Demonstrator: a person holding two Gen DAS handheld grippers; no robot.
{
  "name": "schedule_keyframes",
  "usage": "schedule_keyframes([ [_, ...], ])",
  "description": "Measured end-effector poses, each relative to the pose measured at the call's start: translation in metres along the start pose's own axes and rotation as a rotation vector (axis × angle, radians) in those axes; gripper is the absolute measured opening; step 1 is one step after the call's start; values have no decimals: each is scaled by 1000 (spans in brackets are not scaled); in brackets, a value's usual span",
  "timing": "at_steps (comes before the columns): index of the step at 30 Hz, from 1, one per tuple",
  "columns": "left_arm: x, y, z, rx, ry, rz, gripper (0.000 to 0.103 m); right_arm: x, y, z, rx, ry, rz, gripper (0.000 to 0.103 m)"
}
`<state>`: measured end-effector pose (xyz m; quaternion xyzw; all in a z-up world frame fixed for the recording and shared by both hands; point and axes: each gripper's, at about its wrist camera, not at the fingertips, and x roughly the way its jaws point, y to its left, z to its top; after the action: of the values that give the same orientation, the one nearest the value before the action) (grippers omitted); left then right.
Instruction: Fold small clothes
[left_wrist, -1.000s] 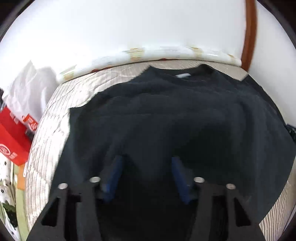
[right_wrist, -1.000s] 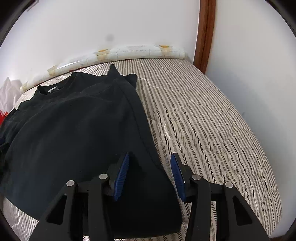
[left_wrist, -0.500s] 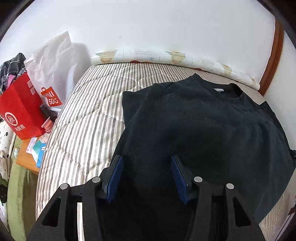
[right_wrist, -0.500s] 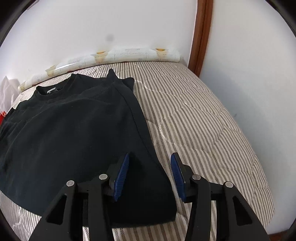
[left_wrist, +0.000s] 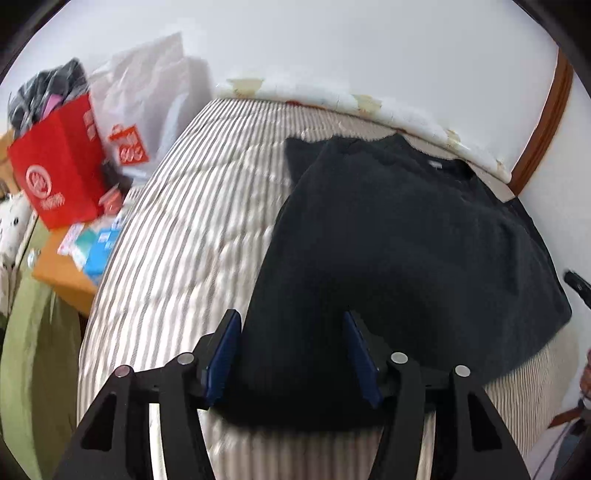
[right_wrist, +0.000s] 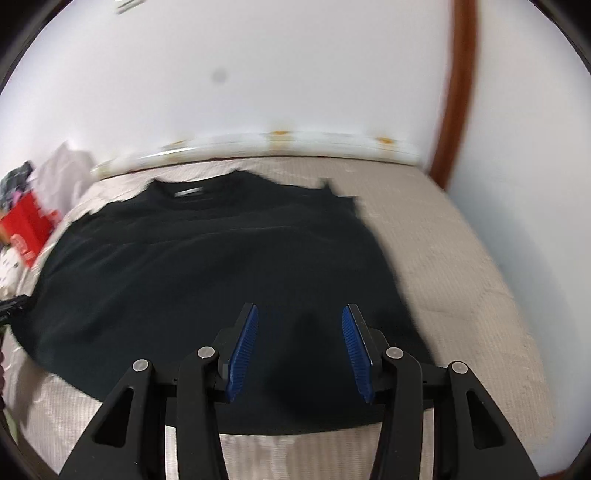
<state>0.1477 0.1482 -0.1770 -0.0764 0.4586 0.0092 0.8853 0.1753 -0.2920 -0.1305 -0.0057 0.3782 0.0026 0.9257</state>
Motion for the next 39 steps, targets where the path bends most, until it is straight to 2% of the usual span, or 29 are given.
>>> schedule_keyframes([
  [6,-33,33,-41,-60,2,-67,56,10,98,0,-124,16,153,50],
  [11,-52,55,-73,-81,9,-67,57,25,195,-14,-276,87,264,57],
  [13,-57,60,-81,-90,10,-82,58,24,236,-25,-375,93,266,57],
  [15,-62,67,-87,-108,2,-95,59,15,263,-33,-440,42,249,57],
  [17,-64,72,-90,-124,0,-114,60,4,286,-38,-488,21,274,57],
  [20,-64,81,-92,-146,-6,-147,60,-5,307,-44,-524,55,383,58],
  [21,-65,84,-93,-156,-13,-150,60,-6,316,-48,-548,61,395,59],
  [25,-67,91,-96,-170,-24,-171,60,-3,344,-67,-664,39,337,71],
  [30,-64,99,-97,-187,-23,-193,60,-7,365,-74,-695,35,355,71],
  [33,-63,101,-97,-190,-22,-201,60,-9,372,-76,-736,24,322,70],
  [35,-63,100,-97,-180,-22,-201,60,-15,370,-79,-744,30,373,70],
  [39,-60,99,-95,-180,-20,-204,60,-9,381,-91,-813,-7,303,70],
])
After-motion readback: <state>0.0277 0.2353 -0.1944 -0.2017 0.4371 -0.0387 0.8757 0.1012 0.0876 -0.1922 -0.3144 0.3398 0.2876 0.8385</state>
